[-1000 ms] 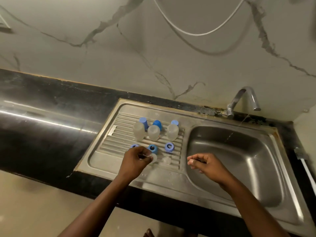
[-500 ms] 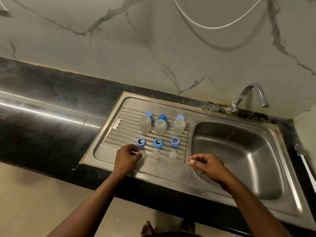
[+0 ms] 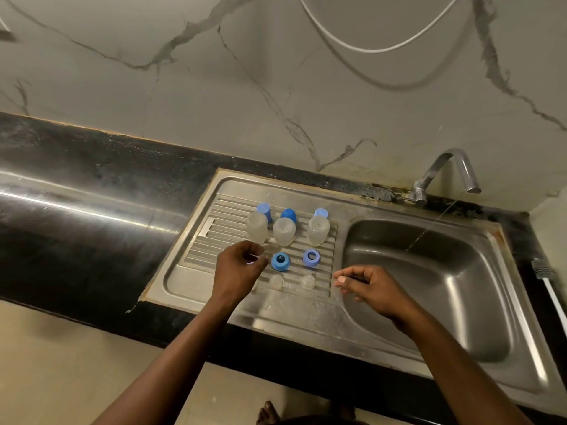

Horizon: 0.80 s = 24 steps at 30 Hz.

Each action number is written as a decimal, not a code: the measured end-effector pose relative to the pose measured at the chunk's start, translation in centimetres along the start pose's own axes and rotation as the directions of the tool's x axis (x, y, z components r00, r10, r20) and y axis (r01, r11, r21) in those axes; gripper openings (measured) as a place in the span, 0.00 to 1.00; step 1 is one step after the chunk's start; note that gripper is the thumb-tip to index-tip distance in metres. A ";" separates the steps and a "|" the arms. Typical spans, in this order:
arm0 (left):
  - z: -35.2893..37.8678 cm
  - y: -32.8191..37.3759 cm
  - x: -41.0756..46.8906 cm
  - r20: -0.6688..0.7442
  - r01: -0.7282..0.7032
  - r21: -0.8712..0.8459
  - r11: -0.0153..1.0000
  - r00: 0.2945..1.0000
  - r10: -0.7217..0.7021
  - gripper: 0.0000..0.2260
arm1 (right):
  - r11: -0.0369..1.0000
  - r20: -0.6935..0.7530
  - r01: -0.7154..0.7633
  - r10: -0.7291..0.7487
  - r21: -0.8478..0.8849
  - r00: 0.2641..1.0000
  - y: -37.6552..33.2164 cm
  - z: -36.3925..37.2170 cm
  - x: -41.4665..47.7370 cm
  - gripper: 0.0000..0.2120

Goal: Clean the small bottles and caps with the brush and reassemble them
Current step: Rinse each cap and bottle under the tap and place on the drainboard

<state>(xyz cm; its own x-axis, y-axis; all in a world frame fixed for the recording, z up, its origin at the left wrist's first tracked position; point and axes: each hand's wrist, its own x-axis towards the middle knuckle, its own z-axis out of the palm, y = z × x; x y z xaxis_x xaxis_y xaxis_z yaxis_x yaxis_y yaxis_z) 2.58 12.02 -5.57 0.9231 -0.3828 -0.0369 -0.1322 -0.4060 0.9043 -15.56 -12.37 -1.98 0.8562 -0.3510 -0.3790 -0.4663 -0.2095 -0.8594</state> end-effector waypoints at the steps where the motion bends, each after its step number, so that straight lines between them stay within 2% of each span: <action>1: 0.7 1.1 0.3 0.005 -0.024 -0.006 1.000 1.000 0.024 0.04 | 1.000 -0.008 0.010 -0.010 0.012 1.000 -0.1 -0.5 0.0 0.07; 7: 6.1 6.9 1.9 0.055 -0.132 -0.060 0.989 0.989 0.136 0.03 | 0.996 -0.055 0.069 -0.066 0.061 0.996 0.0 -4.5 -0.2 0.07; 11: 11.2 10.0 2.8 0.131 -0.167 -0.074 0.983 0.976 0.176 0.04 | 0.987 -0.143 0.104 -0.086 0.121 0.986 1.1 -8.0 -0.2 0.07; 18: 21.2 13.2 4.9 0.273 -0.133 -0.044 0.990 0.952 0.140 0.02 | 0.977 -0.254 0.091 -0.039 0.195 0.966 3.8 -14.0 0.1 0.06; 24: 29.9 14.9 8.0 0.346 -0.086 0.002 0.996 0.935 0.080 0.04 | 0.977 -0.280 0.070 -0.012 0.199 0.960 6.3 -18.5 1.1 0.06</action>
<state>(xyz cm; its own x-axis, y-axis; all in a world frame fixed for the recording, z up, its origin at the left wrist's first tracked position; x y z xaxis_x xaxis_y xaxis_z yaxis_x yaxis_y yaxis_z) -2.83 -21.89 -5.12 0.7276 -0.6773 -0.1091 -0.2120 -0.3732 0.9032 -21.68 -30.99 -1.47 0.7652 -0.5901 -0.2574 -0.3512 -0.0474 -0.9351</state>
